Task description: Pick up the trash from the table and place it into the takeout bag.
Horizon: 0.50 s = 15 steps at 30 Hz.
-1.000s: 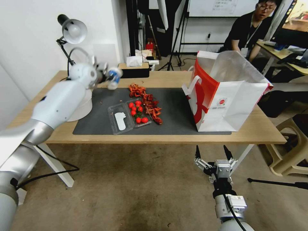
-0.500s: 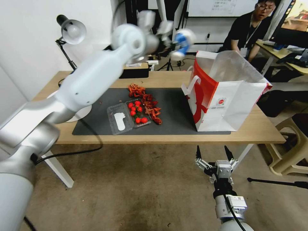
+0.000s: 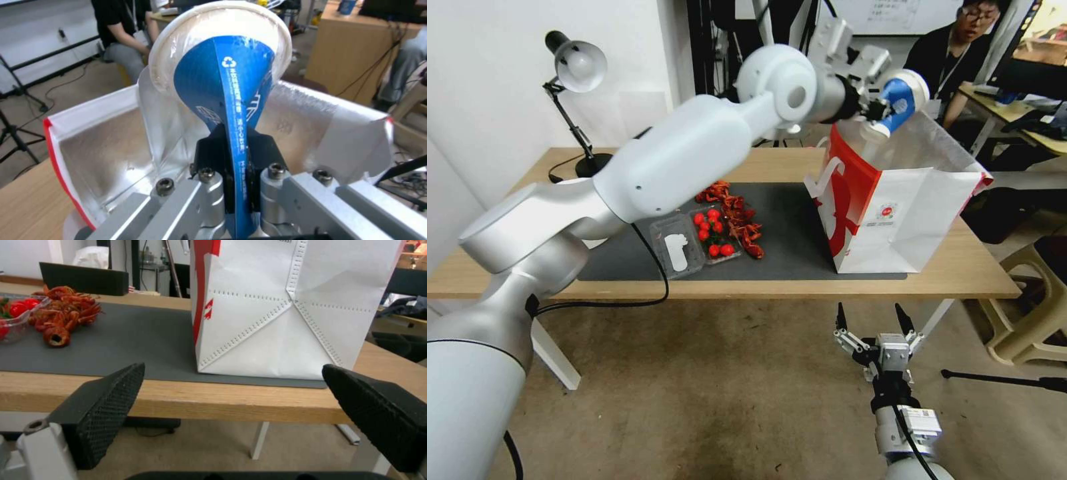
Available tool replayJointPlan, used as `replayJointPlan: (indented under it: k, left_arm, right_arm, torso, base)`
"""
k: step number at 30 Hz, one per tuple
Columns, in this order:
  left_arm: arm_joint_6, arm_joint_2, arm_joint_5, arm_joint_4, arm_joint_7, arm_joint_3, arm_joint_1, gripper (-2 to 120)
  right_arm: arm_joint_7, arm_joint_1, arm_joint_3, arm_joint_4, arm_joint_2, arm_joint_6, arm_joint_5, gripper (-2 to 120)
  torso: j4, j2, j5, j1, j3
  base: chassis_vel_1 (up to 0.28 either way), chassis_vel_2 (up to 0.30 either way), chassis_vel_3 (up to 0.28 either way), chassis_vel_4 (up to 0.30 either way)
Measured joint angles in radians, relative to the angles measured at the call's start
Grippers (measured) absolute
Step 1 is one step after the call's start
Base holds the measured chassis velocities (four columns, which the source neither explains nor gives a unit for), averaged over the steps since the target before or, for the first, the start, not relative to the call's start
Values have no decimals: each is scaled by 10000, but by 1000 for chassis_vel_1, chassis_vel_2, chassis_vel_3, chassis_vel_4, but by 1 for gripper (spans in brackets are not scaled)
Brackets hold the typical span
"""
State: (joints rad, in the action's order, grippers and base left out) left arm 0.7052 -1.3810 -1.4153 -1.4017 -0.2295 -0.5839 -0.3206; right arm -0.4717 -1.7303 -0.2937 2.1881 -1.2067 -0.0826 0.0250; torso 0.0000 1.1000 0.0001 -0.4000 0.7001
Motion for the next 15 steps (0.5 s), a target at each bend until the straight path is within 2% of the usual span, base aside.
replayJointPlan:
  k: [3,5,6,8,9,12,15]
  left_arm:
    - [7,-14,17,-24,-139,-25,51,9]
    - [9,46,27,-106,-205,-33,96,19]
    - [9,46,27,-106,-205,-33,96,19]
    - [9,160,29,-218,-255,-32,125,28]
    - [9,160,29,-218,-255,-32,125,28]
    - [10,380,-10,-506,-445,53,193,43]
    - [16,639,-79,-781,-626,105,273,52]
  right_arm:
    - [-2,-16,-1,0,-6,-12,1,100]
    - [-3,-20,-2,0,-6,-20,1,100]
    - [-3,-20,-2,0,-6,-20,1,100]
    - [-4,-16,4,0,-18,-21,1,100]
    - [-4,-16,4,0,-18,-21,1,100]
    - [-2,-18,52,-4,-45,-27,-13,100]
    - [3,-25,82,-16,-53,-32,-37,100]
  torso:
    - [0,0,0,0,0]
    - [0,0,0,0,0]
    - [0,0,0,0,0]
    - [1,0,-1,0,0]
    - [1,0,-1,0,0]
    - [0,0,-2,0,-1]
    - [-1,0,-1,0,0]
  base:
    - [0,0,0,0]
    - [0,0,0,0]
    - [0,0,0,0]
    - [0,0,0,0]
    - [0,0,0,0]
    - [0,0,0,0]
    - [0,0,0,0]
